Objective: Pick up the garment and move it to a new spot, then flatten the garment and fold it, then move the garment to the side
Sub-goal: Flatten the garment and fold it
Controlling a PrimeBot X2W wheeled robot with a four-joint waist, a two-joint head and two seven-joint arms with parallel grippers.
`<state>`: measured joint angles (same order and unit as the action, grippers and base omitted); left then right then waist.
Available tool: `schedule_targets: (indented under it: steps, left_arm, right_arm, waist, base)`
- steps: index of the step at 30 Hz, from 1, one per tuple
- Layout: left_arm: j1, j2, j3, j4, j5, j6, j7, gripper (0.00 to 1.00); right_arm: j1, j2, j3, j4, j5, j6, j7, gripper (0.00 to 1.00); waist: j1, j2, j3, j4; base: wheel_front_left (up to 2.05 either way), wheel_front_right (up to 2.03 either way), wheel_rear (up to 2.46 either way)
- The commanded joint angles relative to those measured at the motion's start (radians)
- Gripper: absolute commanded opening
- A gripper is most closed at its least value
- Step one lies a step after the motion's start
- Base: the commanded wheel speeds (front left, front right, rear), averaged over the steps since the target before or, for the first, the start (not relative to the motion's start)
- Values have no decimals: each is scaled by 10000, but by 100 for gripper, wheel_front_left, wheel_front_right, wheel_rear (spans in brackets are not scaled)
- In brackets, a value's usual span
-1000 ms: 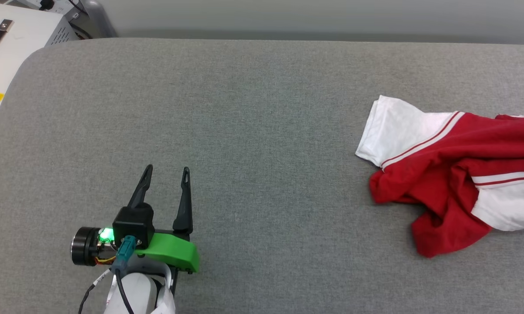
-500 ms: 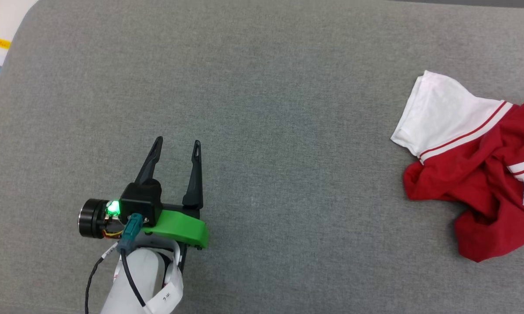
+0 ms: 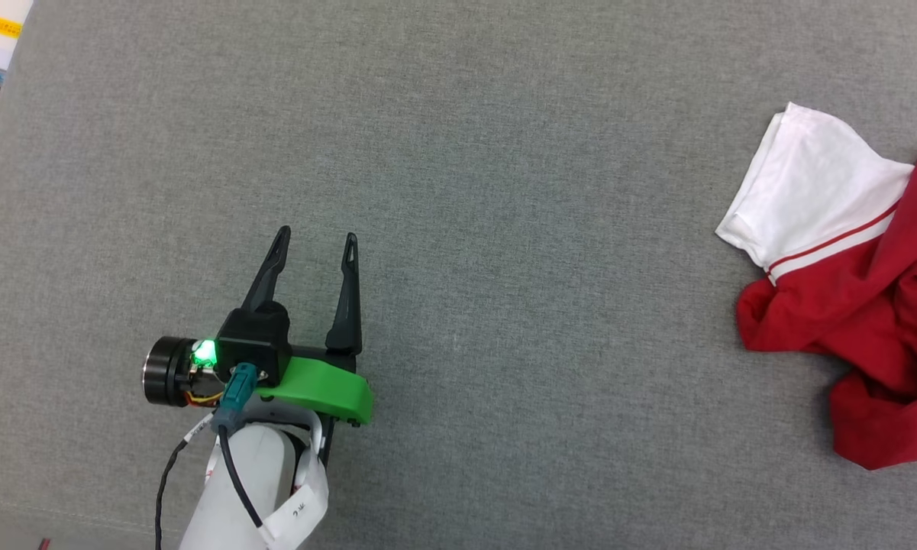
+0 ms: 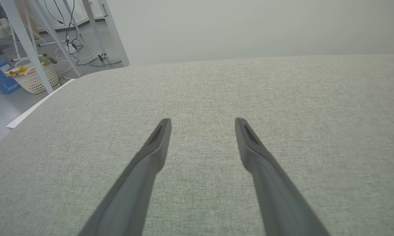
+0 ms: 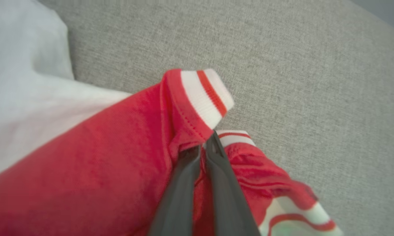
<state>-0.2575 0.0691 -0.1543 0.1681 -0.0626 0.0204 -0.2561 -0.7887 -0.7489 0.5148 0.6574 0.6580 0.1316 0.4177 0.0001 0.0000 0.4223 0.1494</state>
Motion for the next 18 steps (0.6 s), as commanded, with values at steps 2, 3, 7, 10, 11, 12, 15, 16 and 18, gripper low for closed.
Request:
schedule_targets:
  steps: [2, 3, 7, 10, 11, 12, 15, 16, 18]
  left_arm:
    - [-96, -5, 77, 51, 105, -63, -57, 100]
    - [-68, 13, 109, 61, 116, -56, -57, 100]
    - [88, 93, 233, 70, 145, -52, -57, 100]
    - [232, 122, 309, 52, 154, -39, -57, 100]
    - [271, 121, 316, 43, 161, -38, -57, 100]
    - [320, 118, 318, 27, 166, -36, -57, 100]
    - [444, 107, 325, -5, 175, -22, -57, 100]
    - [478, 104, 323, -17, 179, -26, -57, 100]
    - [520, 99, 316, -31, 181, -44, -57, 100]
  right_arm:
    - [116, 95, 161, 200, 161, -9, -619, 16]
    - [147, 41, 231, 169, 158, -9, -871, 44]
    - [310, -240, 264, -85, 115, -9, -2366, 100]
    - [440, -346, 50, -352, -113, -9, -3672, 100]
    - [506, -347, 0, -449, -182, -9, -3957, 100]
    - [565, -354, -119, -572, -278, -9, -4302, 100]
    - [696, -264, -431, -1043, -483, -9, -4897, 100]
    - [711, -210, -571, -1304, -559, -9, -5014, 100]
    - [732, -142, -742, -1873, -732, -9, -5053, 100]
  waist:
    - [-1, 0, -198, -66]
    - [-1, 0, -275, -99]
    - [-1, 0, -648, -260]
    - [-1, 0, -914, -412]
    - [-1, 0, -992, -440]
    - [-1, 0, -1067, -467]
    - [-1, 0, -1217, -533]
    - [-1, 0, -1252, -545]
    - [-1, 0, -1304, -547]
  base:
    - [0, 0, 0]
    - [0, 0, 0]
    - [0, 0, 0]
    - [0, 0, 0]
    - [0, 0, 0]
    - [0, 0, 0]
    - [0, 0, 0]
    - [0, 0, 0]
    - [0, 0, 0]
